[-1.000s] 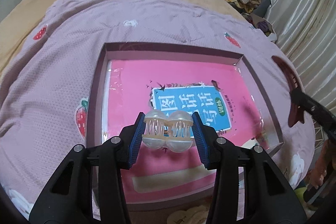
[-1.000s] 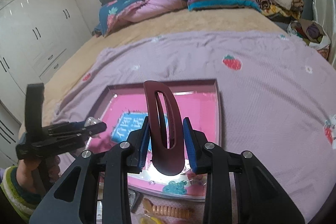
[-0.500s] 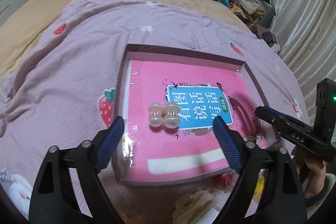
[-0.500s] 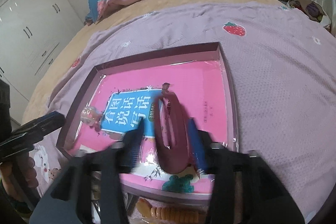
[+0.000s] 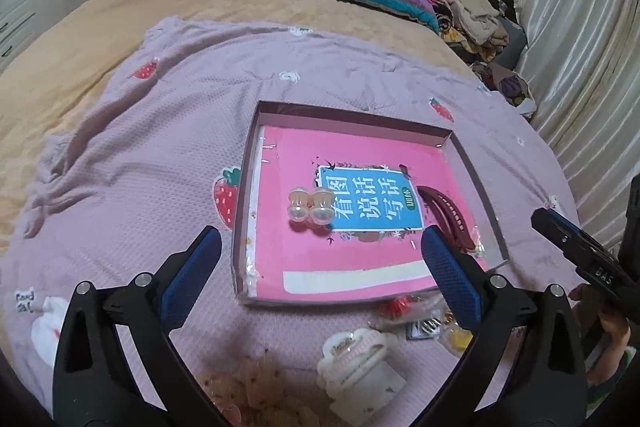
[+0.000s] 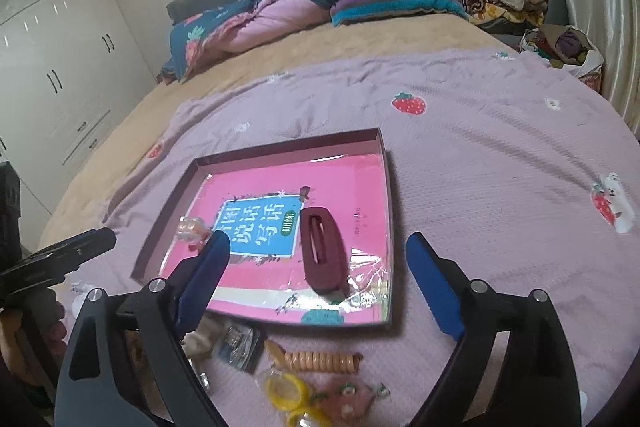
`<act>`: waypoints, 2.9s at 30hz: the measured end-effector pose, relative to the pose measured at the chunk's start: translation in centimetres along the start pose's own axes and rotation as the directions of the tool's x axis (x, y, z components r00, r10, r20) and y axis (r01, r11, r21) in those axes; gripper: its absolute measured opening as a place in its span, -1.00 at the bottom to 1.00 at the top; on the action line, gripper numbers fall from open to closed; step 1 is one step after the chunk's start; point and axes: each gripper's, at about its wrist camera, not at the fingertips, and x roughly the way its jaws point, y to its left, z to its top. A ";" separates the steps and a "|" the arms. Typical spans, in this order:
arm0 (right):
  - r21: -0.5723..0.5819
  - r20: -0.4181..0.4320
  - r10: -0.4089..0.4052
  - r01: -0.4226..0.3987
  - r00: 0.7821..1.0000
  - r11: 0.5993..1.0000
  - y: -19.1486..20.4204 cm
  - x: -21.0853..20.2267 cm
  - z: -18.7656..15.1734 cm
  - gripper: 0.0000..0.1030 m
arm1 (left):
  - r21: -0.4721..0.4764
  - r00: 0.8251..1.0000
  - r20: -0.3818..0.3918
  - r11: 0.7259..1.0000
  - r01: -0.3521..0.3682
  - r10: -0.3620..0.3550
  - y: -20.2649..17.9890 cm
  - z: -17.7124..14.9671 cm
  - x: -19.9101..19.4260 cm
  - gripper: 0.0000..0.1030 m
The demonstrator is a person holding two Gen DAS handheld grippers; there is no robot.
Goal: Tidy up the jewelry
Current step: 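Lower the dark red claw clip into the tray and open the right tool, then withdraw both open tools from the tray back toward the jewelry, then grasp the white dotted claw clip with the left tool while the right grasps the bangle bag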
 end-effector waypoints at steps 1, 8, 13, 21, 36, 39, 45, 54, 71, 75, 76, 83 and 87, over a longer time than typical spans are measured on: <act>-0.003 0.009 0.004 -0.004 1.000 1.000 0.0 -0.7 -0.1 0.72 | -0.001 1.000 0.007 1.000 -0.001 0.001 -0.1 -0.1 -0.5 0.81; -0.059 0.076 -0.027 0.031 0.997 0.998 1.0 -4.7 -0.7 0.82 | -0.003 0.998 0.055 1.000 0.005 -0.005 -1.0 -0.6 -3.7 0.81; -0.086 0.114 -0.033 0.043 0.993 0.995 1.5 -7.1 -1.2 0.82 | 0.011 0.997 0.083 1.000 0.008 -0.009 -1.7 -1.0 -5.3 0.81; -0.101 0.133 -0.034 0.048 0.991 0.994 1.6 -9.7 -2.8 0.87 | 0.018 0.995 0.097 1.000 0.021 -0.023 -1.9 -2.4 -7.0 0.81; -0.136 0.132 -0.079 0.097 0.988 0.986 1.4 -12.6 -6.2 0.87 | 0.008 0.995 0.081 0.999 0.049 -0.049 -1.7 -6.3 -8.3 0.81; -0.136 0.130 -0.078 0.096 0.988 0.986 1.3 -13.1 -6.9 0.87 | 0.011 0.997 0.071 0.999 0.036 -0.036 -1.4 -7.3 -8.2 0.81; -0.157 0.107 -0.076 0.092 0.991 0.983 1.6 -13.0 -8.4 0.88 | 0.014 0.999 0.036 1.000 0.021 -0.021 -1.0 -9.1 -7.5 0.81; -0.169 0.021 -0.074 0.077 0.997 0.983 1.4 -11.1 -11.2 0.88 | 0.067 0.999 -0.019 0.997 0.036 -0.035 -1.8 -11.4 -6.0 0.81; -0.222 -0.077 -0.066 0.047 0.995 0.974 2.0 -8.2 -14.6 0.88 | 0.165 0.994 -0.102 0.985 0.045 -0.028 -4.2 -12.1 -1.5 0.64; -0.228 -0.092 -0.057 0.035 0.994 0.973 2.3 -7.4 -14.6 0.88 | 0.162 0.992 -0.124 0.986 0.041 -0.021 -3.7 -11.1 -0.1 0.36; -0.229 -0.095 -0.056 0.033 0.994 0.973 2.4 -7.2 -14.7 0.88 | 0.155 0.991 -0.134 0.987 0.049 -0.028 -3.5 -10.8 0.4 0.34; -0.215 -0.127 -0.044 0.016 0.991 0.976 2.1 -5.5 -14.6 0.88 | 0.164 0.981 -0.191 0.984 0.063 -0.031 -3.3 -9.9 3.3 -0.04; -0.194 -0.154 -0.029 -0.001 0.988 0.981 1.7 -4.2 -14.4 0.86 | 0.160 0.975 -0.218 0.985 0.065 -0.029 -3.1 -9.6 4.7 -0.16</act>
